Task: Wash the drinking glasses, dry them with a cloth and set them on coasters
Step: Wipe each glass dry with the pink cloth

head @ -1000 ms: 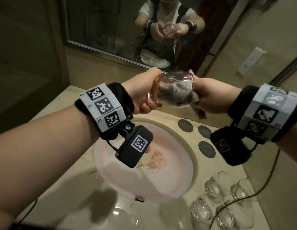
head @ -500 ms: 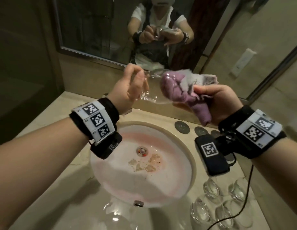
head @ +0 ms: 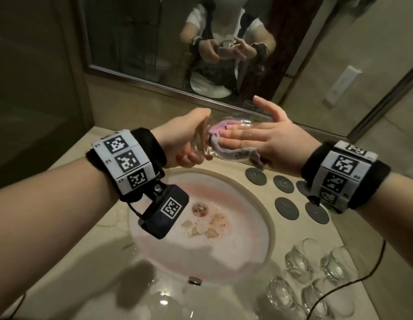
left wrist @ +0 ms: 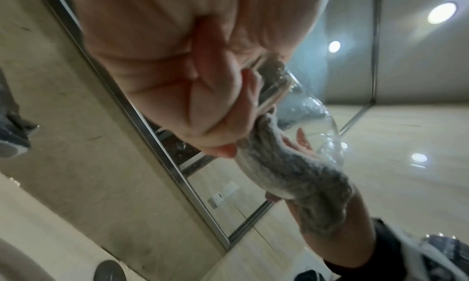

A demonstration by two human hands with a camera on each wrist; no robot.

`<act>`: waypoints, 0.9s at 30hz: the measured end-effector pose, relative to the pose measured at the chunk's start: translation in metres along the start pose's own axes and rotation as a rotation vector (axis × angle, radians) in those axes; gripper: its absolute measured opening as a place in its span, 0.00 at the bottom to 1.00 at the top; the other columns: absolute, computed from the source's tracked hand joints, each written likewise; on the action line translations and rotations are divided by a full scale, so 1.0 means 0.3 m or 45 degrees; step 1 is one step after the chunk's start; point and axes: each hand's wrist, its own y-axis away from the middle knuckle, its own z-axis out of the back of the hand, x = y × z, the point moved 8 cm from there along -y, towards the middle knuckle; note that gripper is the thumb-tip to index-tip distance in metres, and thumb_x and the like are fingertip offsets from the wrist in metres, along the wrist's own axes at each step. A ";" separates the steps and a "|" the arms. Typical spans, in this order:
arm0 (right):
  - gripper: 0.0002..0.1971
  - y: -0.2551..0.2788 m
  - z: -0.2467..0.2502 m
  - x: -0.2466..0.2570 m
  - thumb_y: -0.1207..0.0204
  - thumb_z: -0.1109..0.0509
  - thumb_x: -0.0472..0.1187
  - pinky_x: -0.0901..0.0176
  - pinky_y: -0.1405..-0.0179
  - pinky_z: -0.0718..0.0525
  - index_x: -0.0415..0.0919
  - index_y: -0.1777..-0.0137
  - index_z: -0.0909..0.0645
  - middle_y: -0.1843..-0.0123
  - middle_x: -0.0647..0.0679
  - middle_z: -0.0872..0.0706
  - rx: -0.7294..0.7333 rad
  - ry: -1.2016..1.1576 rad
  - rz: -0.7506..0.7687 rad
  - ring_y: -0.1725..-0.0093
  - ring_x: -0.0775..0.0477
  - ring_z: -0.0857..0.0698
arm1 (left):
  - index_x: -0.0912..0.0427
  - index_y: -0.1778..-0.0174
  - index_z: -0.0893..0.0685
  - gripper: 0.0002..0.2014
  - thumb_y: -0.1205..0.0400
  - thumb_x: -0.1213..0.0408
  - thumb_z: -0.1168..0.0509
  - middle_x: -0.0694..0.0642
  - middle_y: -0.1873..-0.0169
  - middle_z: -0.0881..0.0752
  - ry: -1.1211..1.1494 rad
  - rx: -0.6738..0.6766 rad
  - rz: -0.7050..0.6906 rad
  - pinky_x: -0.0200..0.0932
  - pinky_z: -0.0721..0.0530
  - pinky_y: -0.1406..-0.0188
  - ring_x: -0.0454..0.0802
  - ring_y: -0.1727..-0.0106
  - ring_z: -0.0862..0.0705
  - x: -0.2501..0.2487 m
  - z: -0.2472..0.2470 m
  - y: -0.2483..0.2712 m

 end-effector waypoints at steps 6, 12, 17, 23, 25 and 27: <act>0.14 0.099 -0.125 -0.102 0.26 0.34 0.29 0.38 0.39 0.19 0.51 0.61 0.16 0.55 0.47 0.11 0.272 -1.372 -1.180 0.51 0.41 0.13 | 0.58 0.54 0.25 0.23 0.17 0.41 0.50 0.55 0.65 0.25 -0.001 -0.372 -0.138 0.29 0.37 0.87 0.44 0.82 0.31 -0.006 0.058 0.003; 0.12 0.144 -0.023 -0.191 0.22 0.38 0.27 0.76 0.74 0.22 0.44 0.49 0.21 0.57 0.48 0.14 -0.644 -1.488 -1.339 0.70 0.64 0.15 | 0.58 0.46 0.30 0.21 0.16 0.42 0.52 0.55 0.66 0.26 -0.243 -0.629 -0.270 0.41 0.30 0.74 0.49 0.73 0.27 -0.031 0.088 0.040; 0.29 -0.024 -0.041 -0.022 0.20 0.40 0.50 0.58 0.20 0.47 0.40 0.21 0.38 0.22 0.48 0.32 -0.245 -0.709 -0.764 0.21 0.61 0.41 | 0.60 0.40 0.30 0.23 0.15 0.43 0.54 0.55 0.64 0.26 -0.444 -0.636 -0.291 0.36 0.34 0.81 0.50 0.76 0.29 -0.035 0.056 0.019; 0.28 -0.037 -0.026 0.061 0.17 0.52 0.56 0.47 0.21 0.44 0.41 0.26 0.27 0.25 0.38 0.28 -0.316 -0.377 -0.530 0.23 0.38 0.34 | 0.55 0.37 0.28 0.20 0.14 0.46 0.55 0.60 0.48 0.23 -0.381 -0.681 -0.256 0.43 0.17 0.76 0.55 0.61 0.19 -0.037 0.092 0.033; 0.21 -0.043 -0.016 0.073 0.21 0.40 0.49 0.49 0.26 0.37 0.39 0.32 0.22 0.33 0.35 0.21 -0.453 -0.181 -0.497 0.31 0.38 0.28 | 0.56 0.36 0.27 0.19 0.13 0.50 0.55 0.63 0.43 0.26 -0.373 -0.647 -0.319 0.59 0.13 0.65 0.62 0.54 0.18 -0.054 0.068 0.035; 0.23 -0.050 -0.018 0.059 0.27 0.33 0.46 0.50 0.28 0.34 0.38 0.34 0.25 0.34 0.34 0.22 -0.511 -0.111 -0.569 0.33 0.38 0.27 | 0.62 0.40 0.29 0.18 0.12 0.52 0.55 0.63 0.58 0.25 -0.371 -0.631 -0.390 0.50 0.22 0.79 0.59 0.68 0.23 -0.070 0.039 0.037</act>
